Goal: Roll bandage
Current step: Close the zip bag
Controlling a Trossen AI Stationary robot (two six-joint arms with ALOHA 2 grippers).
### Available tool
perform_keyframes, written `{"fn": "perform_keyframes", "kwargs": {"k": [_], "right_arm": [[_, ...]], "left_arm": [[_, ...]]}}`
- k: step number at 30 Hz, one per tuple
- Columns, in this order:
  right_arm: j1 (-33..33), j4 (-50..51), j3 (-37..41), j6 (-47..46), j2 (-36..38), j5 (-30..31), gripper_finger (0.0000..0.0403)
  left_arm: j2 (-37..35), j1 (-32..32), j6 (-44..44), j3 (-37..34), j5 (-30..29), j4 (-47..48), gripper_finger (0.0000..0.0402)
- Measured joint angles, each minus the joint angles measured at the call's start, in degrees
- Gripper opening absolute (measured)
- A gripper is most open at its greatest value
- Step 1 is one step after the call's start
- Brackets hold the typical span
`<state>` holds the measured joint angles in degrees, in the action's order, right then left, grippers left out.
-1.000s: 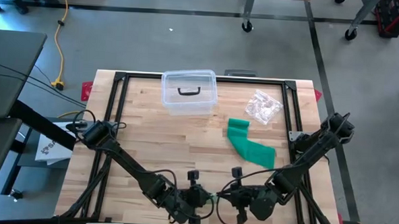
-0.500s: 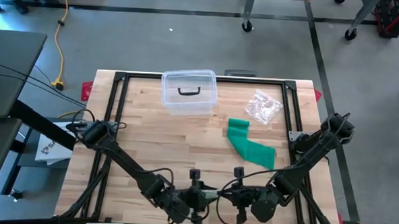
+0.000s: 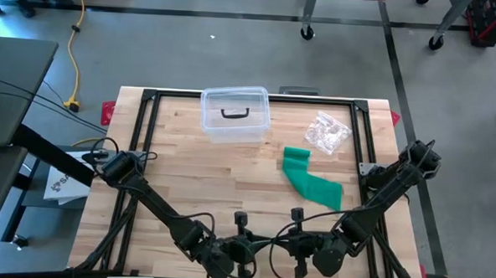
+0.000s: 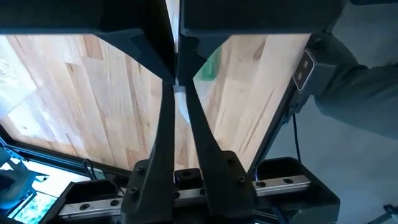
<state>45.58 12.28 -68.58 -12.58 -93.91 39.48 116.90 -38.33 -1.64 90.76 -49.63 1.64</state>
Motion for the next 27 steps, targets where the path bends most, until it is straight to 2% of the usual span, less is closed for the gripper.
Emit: {"fn": "perform_keyframes", "kwargs": {"k": [3, 13, 18, 22, 27], "right_arm": [[0.2, 0.2, 0.0, -0.2, 0.1, 0.1, 0.0], [1.8, 0.3, 0.0, -0.2, 2.3, 2.0, 0.0], [1.8, 0.3, 0.0, 0.0, 2.5, 2.5, 0.0], [1.9, 0.3, 0.0, 0.0, 2.6, 2.0, 0.0], [1.8, 0.4, 0.0, -0.2, 2.6, 2.1, 0.0]], "left_arm": [[0.0, 0.0, -0.2, 0.0, 0.0, 0.4, 0.0008], [0.1, -0.1, -4.9, 0.0, 0.0, 6.2, 0.0006], [0.1, -0.1, -5.3, 0.0, 0.4, 4.9, 0.0007], [0.1, 0.0, -3.4, 0.0, 1.5, 2.5, 0.0044], [0.1, 1.4, -6.7, 0.0, 1.5, 2.1, 0.0113]]}}
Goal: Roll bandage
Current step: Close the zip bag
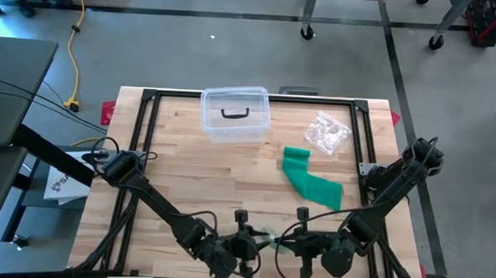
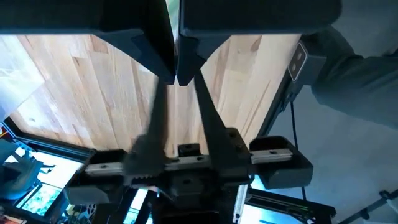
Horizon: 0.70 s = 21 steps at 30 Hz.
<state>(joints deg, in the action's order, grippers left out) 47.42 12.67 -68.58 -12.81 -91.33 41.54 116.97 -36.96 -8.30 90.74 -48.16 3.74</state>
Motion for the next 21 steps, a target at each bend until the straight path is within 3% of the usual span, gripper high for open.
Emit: {"fn": "perform_keyframes", "kwargs": {"k": [6, 13, 21], "right_arm": [[0.0, 0.3, 0.0, 0.0, 0.0, 0.0, 0.0], [0.0, 0.8, 0.0, -0.2, 0.0, -0.2, 0.0], [0.0, 0.9, 0.0, -0.2, -0.1, -0.2, 0.0]], "left_arm": [[0.0, 1.4, -1.0, 0.0, 1.7, -0.8, 0.0152], [0.0, 0.3, 3.4, 0.0, 2.5, -1.2, 0.0147], [0.0, -0.7, 0.9, 0.0, 2.6, 2.1, 0.0145]]}}
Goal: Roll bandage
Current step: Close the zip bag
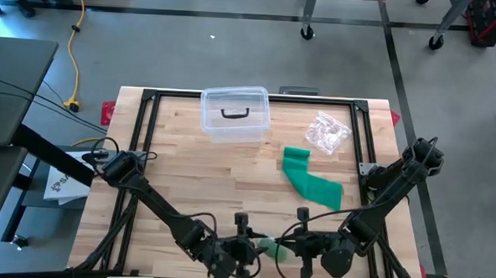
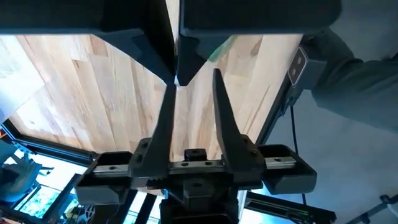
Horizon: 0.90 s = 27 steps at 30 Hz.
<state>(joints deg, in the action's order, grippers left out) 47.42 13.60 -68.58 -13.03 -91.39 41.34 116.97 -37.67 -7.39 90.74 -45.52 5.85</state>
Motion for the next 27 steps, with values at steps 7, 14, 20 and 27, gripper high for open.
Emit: {"fn": "perform_keyframes", "kwargs": {"k": [7, 14, 20, 27], "right_arm": [[0.0, 0.0, 0.0, 0.0, 0.0, -1.2, 0.0], [-0.2, 1.2, 0.0, -1.5, 0.0, -1.5, 0.0], [-0.2, 1.2, 0.0, -1.5, 0.0, -1.7, 0.0], [-0.2, 1.2, 0.0, -1.5, 0.0, -1.8, 0.0]], "left_arm": [[-0.9, -0.3, -6.1, 0.0, -2.3, 6.2, 0.0145], [-5.1, -2.4, -11.9, 0.0, 2.7, 8.9, 0.0145], [-3.7, -1.6, 2.4, 0.0, -0.5, -1.8, 0.0145], [-0.4, 2.2, 4.9, 0.0, 4.2, -5.9, 0.0153]]}}
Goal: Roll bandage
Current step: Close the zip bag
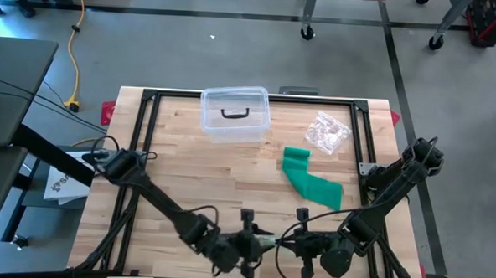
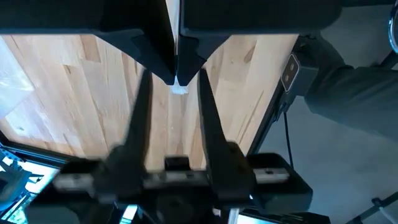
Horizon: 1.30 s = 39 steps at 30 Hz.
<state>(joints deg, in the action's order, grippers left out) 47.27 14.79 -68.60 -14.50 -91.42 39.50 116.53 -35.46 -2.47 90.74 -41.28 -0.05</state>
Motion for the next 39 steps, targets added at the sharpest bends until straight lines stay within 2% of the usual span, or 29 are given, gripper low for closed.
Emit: {"fn": "perform_keyframes", "kwargs": {"k": [3, 5, 19, 39], "right_arm": [[0.0, 0.0, 0.0, 0.2, 0.0, -0.1, 0.0], [0.0, 0.0, 0.0, 0.1, 0.0, -0.1, 0.0], [0.0, 0.2, 0.0, 0.0, -0.1, -0.5, 0.0], [0.0, 2.0, 0.0, -1.0, -0.2, 0.0, 0.0]], "left_arm": [[0.6, 1.1, 1.0, 0.0, 3.5, -2.9, 0.0151], [0.7, 1.1, 2.5, 0.0, 3.7, -3.9, 0.0142], [0.7, 0.7, 2.8, 0.1, 3.3, -1.9, 0.0022], [0.6, -2.2, -12.9, 0.1, 2.7, 15.6, 0.003]]}}
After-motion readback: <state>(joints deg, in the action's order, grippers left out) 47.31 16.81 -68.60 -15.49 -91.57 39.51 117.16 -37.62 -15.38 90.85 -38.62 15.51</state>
